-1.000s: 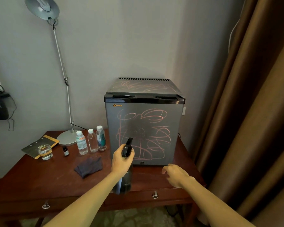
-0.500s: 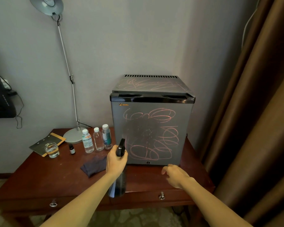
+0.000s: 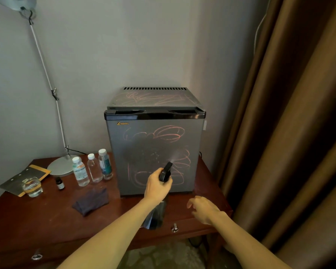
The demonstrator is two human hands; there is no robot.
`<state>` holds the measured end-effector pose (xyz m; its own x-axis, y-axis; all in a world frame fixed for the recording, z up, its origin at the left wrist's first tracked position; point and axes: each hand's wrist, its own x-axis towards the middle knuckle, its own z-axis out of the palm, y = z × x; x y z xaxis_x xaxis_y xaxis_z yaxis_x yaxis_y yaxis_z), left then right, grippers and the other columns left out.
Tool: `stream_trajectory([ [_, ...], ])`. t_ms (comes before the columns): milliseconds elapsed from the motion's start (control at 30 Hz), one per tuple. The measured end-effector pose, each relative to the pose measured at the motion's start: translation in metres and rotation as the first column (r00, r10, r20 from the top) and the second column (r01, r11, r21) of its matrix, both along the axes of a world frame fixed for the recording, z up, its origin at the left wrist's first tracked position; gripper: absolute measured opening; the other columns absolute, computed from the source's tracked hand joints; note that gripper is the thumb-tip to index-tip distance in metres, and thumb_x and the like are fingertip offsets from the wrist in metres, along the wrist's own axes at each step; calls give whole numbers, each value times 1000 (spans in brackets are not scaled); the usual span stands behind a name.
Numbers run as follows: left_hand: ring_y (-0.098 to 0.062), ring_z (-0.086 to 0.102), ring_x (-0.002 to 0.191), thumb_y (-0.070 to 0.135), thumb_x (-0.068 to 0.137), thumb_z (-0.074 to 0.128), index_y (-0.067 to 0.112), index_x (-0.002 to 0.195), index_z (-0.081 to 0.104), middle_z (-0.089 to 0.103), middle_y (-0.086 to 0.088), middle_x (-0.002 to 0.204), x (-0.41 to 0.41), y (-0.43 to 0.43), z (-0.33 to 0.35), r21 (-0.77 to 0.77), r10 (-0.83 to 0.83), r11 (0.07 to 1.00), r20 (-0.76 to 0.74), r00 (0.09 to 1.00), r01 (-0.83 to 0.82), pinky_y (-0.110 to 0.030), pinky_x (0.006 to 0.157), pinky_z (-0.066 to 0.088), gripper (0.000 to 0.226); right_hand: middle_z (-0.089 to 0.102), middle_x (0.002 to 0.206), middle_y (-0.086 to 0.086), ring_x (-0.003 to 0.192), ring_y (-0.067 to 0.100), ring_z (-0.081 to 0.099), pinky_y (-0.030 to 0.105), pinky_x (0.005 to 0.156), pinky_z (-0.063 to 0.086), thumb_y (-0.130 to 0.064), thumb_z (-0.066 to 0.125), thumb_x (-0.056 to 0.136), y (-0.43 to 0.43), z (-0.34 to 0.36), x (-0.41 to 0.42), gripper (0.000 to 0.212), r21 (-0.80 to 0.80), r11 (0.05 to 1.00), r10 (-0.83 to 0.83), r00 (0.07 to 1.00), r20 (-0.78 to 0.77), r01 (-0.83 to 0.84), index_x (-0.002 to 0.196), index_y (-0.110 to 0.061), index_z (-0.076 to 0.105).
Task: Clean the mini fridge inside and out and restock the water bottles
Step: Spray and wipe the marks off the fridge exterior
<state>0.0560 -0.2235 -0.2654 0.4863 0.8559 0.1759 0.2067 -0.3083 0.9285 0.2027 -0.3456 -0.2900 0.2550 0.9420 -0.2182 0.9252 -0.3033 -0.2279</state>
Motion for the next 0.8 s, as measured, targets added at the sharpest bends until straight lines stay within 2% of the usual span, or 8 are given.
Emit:
stream_trajectory([
  [100,-28,60,66,12,86,62,24,87,57,59,-9,72,7,-1,-6,2,14,1000,-2,1000,-14,-38,60,48,13,51,127,6,118,25,51,33,95,44,-13,48,91,-8,-2,5,35,-10,1000,-21,1000,-9,21,123,-21,57],
  [200,-32,60,66,14,88,61,21,90,57,59,-14,73,2,-2,-8,20,41,999,56,998,-43,-38,58,50,9,51,127,7,119,25,50,33,97,42,-12,48,91,-10,-6,6,35,-17,1000,-21,1000,-11,20,124,-20,57],
  [367,-25,61,72,19,88,64,21,94,58,60,-8,81,-26,12,-21,48,96,994,131,987,-103,-39,66,51,8,50,129,7,120,26,50,33,97,43,-12,50,91,10,-14,-10,35,-43,998,44,999,-11,-44,125,-20,56],
  [433,-21,62,78,23,87,66,21,97,58,60,-7,87,-47,23,-29,60,163,983,145,976,-174,-34,70,51,13,50,128,7,119,26,50,34,96,44,-12,51,91,28,-19,-25,36,-64,993,97,995,-10,-98,126,-20,55],
  [533,-9,58,82,23,86,68,23,98,58,57,-4,91,-86,41,-36,94,282,950,153,947,-298,-18,71,44,16,50,128,6,119,27,51,34,96,45,-11,51,91,62,-28,-56,37,-83,980,181,983,-18,-182,126,-21,55],
  [567,-7,57,83,23,86,68,25,98,57,55,-4,93,-101,48,-39,99,315,939,144,938,-330,-17,71,43,17,49,128,7,119,27,51,34,96,44,-10,52,91,75,-31,-69,37,-92,973,210,977,-24,-211,126,-20,54],
  [733,-18,54,92,37,84,68,22,108,58,53,-1,96,-175,95,-62,90,477,875,16,879,-477,-34,81,46,29,47,131,9,119,29,50,34,96,44,-4,51,89,145,-46,-137,43,-141,920,362,931,-49,-365,128,-21,53],
  [800,-18,52,99,41,84,67,23,114,56,55,1,100,-203,115,-69,60,511,858,-8,860,-509,-36,85,46,36,48,128,11,118,31,50,36,96,44,-4,49,88,172,-50,-162,41,-149,900,407,912,-52,-411,127,-17,54],
])
